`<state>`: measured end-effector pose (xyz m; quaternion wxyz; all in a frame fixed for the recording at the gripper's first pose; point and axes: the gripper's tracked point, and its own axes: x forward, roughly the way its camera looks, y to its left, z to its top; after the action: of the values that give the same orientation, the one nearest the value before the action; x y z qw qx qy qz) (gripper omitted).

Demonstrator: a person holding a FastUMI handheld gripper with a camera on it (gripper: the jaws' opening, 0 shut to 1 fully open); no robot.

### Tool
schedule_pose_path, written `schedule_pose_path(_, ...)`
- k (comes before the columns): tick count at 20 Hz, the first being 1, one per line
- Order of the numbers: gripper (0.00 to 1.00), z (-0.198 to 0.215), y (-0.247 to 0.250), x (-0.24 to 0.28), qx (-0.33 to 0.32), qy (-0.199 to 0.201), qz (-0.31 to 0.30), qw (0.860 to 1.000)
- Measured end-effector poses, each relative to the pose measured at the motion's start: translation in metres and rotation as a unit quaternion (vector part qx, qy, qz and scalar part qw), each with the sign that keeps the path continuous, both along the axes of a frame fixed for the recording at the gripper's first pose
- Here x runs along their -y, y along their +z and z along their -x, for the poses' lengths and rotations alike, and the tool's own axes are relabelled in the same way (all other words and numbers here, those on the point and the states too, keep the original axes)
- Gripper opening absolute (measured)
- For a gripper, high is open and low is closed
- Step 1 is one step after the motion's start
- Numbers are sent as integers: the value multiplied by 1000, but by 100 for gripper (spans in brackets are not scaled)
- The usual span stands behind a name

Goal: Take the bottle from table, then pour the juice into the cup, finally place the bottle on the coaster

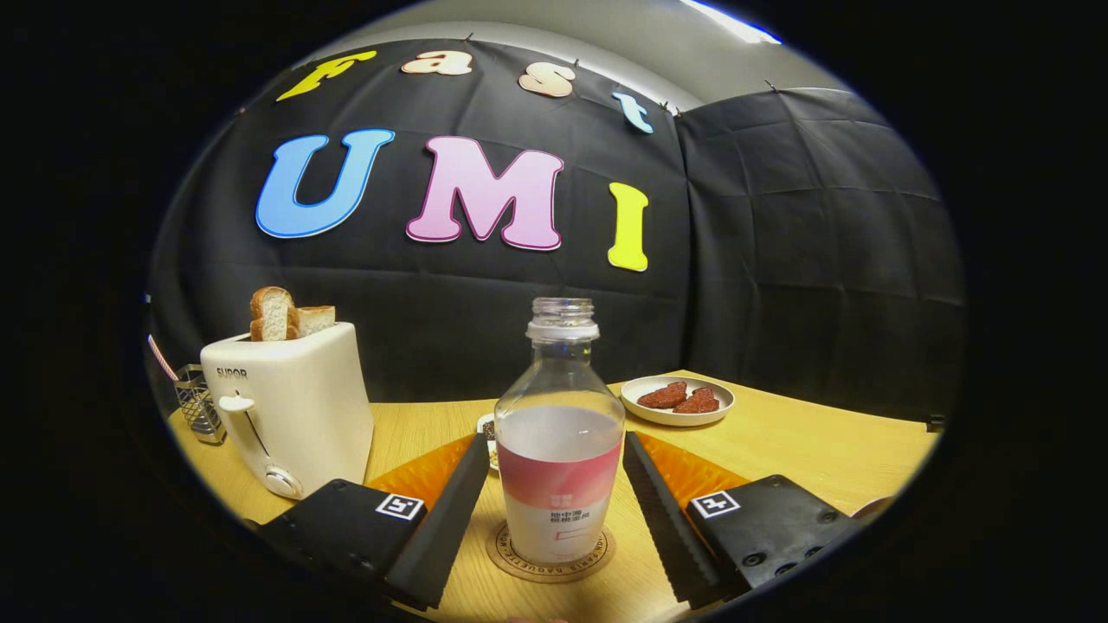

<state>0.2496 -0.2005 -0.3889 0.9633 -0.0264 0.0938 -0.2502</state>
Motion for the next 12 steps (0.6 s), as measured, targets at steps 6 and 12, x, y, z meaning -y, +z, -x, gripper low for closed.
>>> schedule_pose_path(6,96,28,11,-16,-18,9,-1,1000)
schedule_pose_path(12,96,72,41,-33,-28,23,-9,999)
